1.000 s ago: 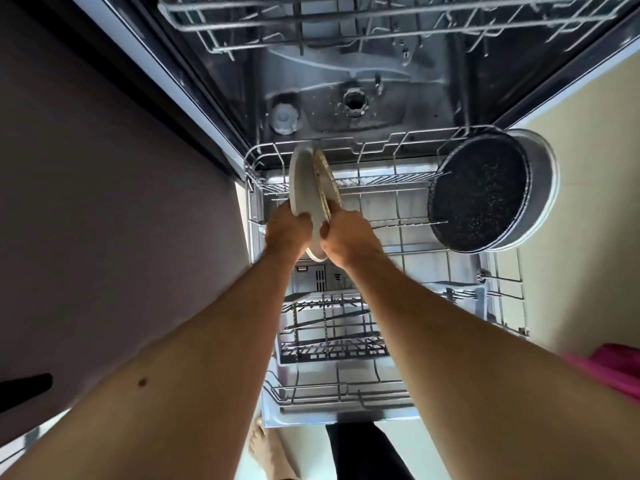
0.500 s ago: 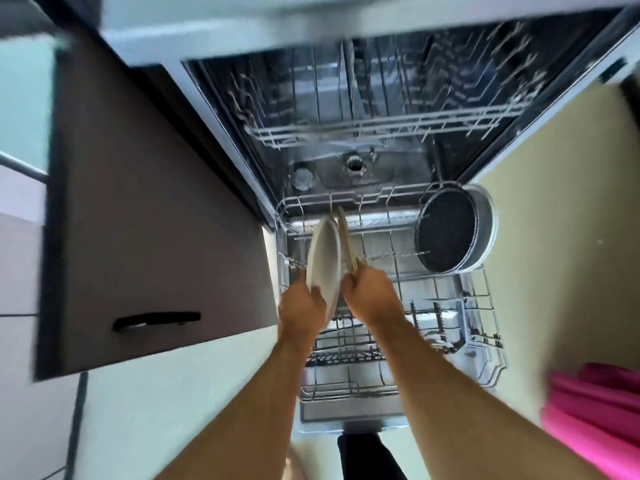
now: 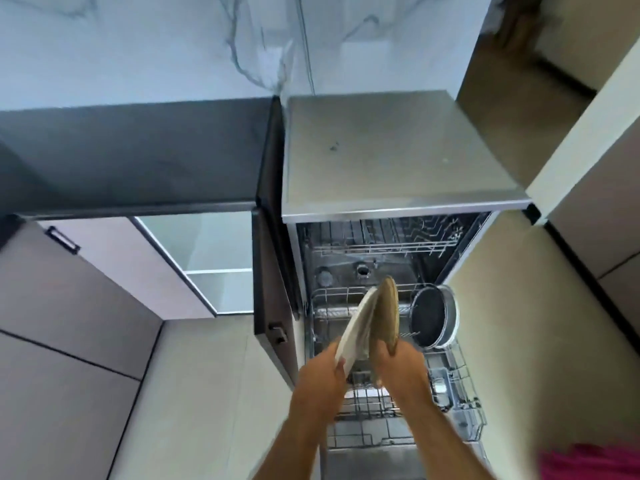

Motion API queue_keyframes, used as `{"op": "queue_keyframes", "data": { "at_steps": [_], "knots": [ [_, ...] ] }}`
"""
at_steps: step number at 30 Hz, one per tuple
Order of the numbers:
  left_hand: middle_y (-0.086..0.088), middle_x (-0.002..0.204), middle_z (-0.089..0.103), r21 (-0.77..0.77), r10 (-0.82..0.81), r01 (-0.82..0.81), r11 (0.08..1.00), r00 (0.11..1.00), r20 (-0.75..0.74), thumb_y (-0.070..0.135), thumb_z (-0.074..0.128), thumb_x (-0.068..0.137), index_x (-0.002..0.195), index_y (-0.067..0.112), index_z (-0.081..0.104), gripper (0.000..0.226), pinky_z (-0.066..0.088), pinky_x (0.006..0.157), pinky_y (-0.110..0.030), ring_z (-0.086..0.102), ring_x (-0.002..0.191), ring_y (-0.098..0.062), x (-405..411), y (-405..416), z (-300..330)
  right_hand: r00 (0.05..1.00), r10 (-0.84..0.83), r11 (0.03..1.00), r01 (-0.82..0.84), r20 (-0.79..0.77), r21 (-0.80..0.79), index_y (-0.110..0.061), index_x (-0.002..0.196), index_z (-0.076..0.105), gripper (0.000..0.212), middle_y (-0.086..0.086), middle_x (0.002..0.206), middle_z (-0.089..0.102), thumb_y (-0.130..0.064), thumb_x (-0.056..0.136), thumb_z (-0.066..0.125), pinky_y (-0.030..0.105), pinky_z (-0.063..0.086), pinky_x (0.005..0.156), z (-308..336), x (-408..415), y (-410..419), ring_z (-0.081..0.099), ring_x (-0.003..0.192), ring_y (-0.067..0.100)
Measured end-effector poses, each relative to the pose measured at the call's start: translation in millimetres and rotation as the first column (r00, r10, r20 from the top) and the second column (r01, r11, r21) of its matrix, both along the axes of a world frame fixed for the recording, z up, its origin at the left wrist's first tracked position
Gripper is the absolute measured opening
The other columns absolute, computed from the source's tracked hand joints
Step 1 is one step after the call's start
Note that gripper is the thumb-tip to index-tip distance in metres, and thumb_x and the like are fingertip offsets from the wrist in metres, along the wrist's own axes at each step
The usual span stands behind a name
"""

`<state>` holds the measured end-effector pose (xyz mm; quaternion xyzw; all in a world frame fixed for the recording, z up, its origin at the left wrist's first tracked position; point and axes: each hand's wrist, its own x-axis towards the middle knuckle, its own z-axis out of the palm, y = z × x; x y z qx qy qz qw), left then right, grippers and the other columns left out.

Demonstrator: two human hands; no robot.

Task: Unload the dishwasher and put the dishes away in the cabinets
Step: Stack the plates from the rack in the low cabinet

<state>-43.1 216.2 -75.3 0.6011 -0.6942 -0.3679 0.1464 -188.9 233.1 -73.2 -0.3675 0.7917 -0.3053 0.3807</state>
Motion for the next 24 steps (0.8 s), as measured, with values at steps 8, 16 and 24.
{"op": "queue_keyframes", "data": {
  "at_steps": [8, 16, 24],
  "knots": [
    [0.008, 0.106, 0.063, -0.153, -0.035, 0.025, 0.988, 0.997, -0.063, 0.028, 0.04, 0.105, 0.139, 0.024, 0.05, 0.036, 0.041, 0.055, 0.0, 0.057, 0.08, -0.002, 53, 48, 61, 0.998, -0.056, 0.994, 0.057, 0.021, -0.097, -0.012, 0.084, 0.062, 0.02, 0.004, 0.076, 0.069, -0.025, 0.097, 0.053, 0.022, 0.053, 0.051, 68, 44, 38, 0.068, 0.066, 0.014],
    [0.01, 0.101, 0.07, -0.216, -0.065, 0.046, 0.975, 0.995, -0.081, 0.029, 0.044, 0.103, 0.13, 0.032, 0.056, 0.03, 0.046, 0.061, -0.002, 0.061, 0.073, 0.0, 104, 92, 80, 0.973, -0.217, 0.968, 0.224, 0.072, -0.112, -0.004, 0.089, 0.063, 0.017, 0.007, 0.077, 0.063, -0.018, 0.094, 0.055, 0.019, 0.038, 0.049, 87, 97, 67, 0.059, 0.066, 0.015],
    [0.006, 0.105, 0.072, -0.303, -0.029, 0.017, 0.953, 0.999, -0.035, 0.03, 0.047, 0.101, 0.131, 0.029, 0.057, 0.032, 0.041, 0.065, 0.003, 0.067, 0.084, -0.005, 142, 129, 89, 0.99, -0.129, 0.982, 0.135, 0.05, -0.134, -0.002, 0.091, 0.064, 0.02, 0.009, 0.078, 0.065, -0.019, 0.094, 0.055, 0.022, 0.043, 0.047, 97, 126, 86, 0.062, 0.064, 0.017]
  ]
}}
